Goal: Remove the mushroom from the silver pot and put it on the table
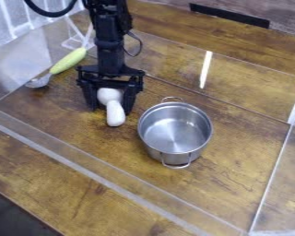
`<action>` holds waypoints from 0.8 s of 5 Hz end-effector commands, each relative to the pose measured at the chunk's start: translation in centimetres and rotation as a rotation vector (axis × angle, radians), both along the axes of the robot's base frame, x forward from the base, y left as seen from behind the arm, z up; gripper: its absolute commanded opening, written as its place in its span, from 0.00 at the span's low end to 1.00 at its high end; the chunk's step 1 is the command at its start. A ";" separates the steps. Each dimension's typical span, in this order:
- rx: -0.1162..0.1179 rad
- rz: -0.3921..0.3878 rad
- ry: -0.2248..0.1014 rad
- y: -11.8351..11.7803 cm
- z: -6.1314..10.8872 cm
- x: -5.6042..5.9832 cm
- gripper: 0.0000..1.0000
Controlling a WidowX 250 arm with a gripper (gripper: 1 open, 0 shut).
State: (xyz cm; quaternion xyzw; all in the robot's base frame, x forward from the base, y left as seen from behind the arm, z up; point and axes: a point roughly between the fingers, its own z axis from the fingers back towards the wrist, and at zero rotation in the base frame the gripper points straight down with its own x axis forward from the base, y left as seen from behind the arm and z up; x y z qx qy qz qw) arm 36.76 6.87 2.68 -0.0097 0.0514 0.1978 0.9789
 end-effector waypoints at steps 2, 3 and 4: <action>-0.019 0.011 -0.046 -1.3 1.5 2.4 1.00; -0.030 0.011 -0.052 -1.4 2.2 3.5 1.00; -0.039 0.006 -0.058 -1.4 2.8 4.5 1.00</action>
